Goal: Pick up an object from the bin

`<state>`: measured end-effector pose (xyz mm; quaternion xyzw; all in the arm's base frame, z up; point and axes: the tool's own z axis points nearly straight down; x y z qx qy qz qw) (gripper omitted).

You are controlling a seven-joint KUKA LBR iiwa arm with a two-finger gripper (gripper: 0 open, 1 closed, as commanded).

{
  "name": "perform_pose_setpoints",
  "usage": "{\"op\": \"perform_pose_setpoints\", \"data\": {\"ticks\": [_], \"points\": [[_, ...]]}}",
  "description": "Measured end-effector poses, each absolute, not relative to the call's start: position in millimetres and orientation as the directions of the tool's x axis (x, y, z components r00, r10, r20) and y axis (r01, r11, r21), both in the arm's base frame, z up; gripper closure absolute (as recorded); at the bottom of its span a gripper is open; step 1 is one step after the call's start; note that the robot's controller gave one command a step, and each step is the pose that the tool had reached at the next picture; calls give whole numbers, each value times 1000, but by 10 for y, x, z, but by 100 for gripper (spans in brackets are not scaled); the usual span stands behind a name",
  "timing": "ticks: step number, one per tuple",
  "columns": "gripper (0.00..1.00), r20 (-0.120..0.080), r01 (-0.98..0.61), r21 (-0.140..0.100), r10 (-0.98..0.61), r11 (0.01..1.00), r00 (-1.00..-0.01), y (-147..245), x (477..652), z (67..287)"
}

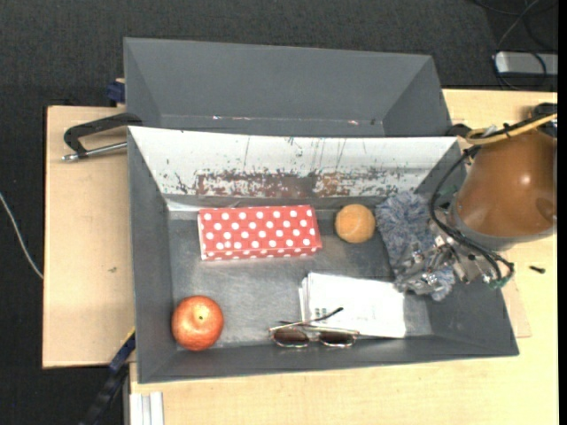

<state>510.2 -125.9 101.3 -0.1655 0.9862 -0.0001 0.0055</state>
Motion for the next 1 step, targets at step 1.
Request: {"op": "perform_pose_setpoints", "data": {"ticks": [1], "points": [[100,-10,-326,-2,-326,945,-945,-1257,5108,1046]]}}
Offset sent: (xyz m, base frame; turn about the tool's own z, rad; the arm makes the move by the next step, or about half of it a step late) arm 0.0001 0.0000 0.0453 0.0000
